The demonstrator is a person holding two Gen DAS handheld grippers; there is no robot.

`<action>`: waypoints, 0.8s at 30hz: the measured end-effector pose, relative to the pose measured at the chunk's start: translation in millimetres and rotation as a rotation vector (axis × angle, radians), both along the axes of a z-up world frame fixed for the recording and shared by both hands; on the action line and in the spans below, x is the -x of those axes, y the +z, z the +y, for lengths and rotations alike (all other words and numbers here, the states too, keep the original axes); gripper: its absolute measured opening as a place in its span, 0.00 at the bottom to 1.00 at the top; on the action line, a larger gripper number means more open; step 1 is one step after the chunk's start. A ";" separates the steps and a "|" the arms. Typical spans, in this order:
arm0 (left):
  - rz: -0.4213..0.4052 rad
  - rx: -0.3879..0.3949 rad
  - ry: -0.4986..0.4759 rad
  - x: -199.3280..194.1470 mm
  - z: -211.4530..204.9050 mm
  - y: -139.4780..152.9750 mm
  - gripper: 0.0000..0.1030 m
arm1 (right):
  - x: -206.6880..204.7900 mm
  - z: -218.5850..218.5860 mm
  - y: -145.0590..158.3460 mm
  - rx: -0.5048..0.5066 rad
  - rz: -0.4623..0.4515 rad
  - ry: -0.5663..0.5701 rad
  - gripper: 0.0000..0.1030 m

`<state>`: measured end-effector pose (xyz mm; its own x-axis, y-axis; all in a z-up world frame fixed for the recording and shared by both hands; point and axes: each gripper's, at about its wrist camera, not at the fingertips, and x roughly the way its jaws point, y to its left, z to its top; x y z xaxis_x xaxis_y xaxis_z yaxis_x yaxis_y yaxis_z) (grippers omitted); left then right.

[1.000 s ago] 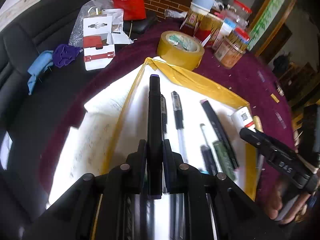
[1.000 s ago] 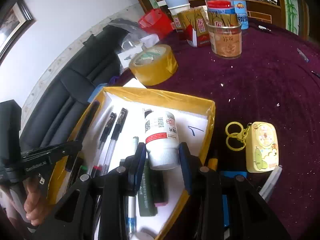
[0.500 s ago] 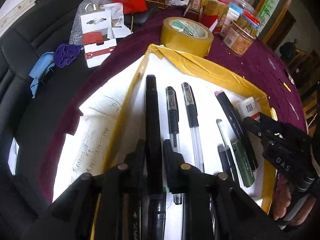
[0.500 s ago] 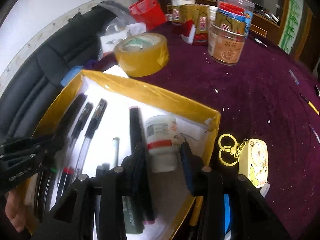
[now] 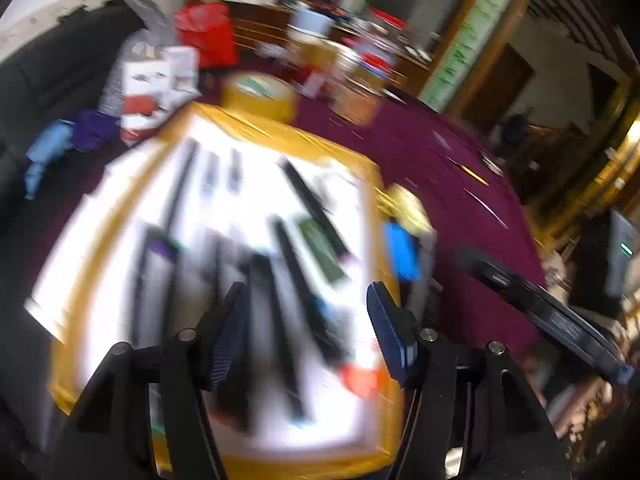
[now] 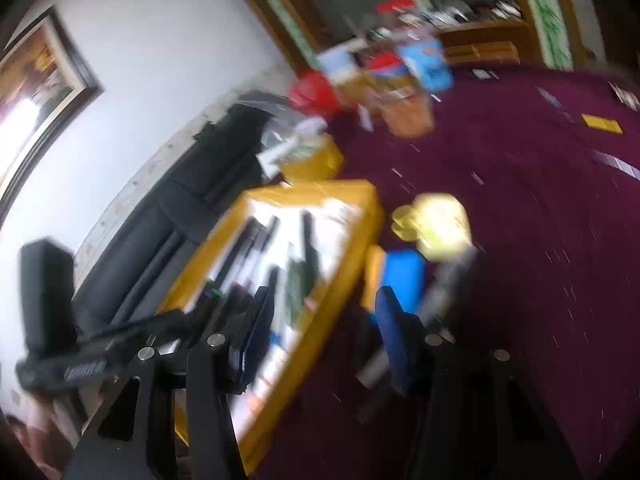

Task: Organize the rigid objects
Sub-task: 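Move both tools back to the remaining items on the table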

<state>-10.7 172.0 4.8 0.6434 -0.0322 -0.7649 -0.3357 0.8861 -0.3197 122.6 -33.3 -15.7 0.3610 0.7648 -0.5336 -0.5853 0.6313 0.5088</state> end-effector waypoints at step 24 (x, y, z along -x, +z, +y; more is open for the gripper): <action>0.042 0.093 -0.060 4.7 -53.2 -29.6 0.58 | -53.2 -23.0 -55.8 0.114 0.212 -0.103 0.30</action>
<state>-15.4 118.8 -24.8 0.6052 -0.1422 -0.7833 -0.2979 0.8720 -0.3885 175.8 -56.3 -71.5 0.3048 0.6602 -0.6865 -0.4027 0.7425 0.5353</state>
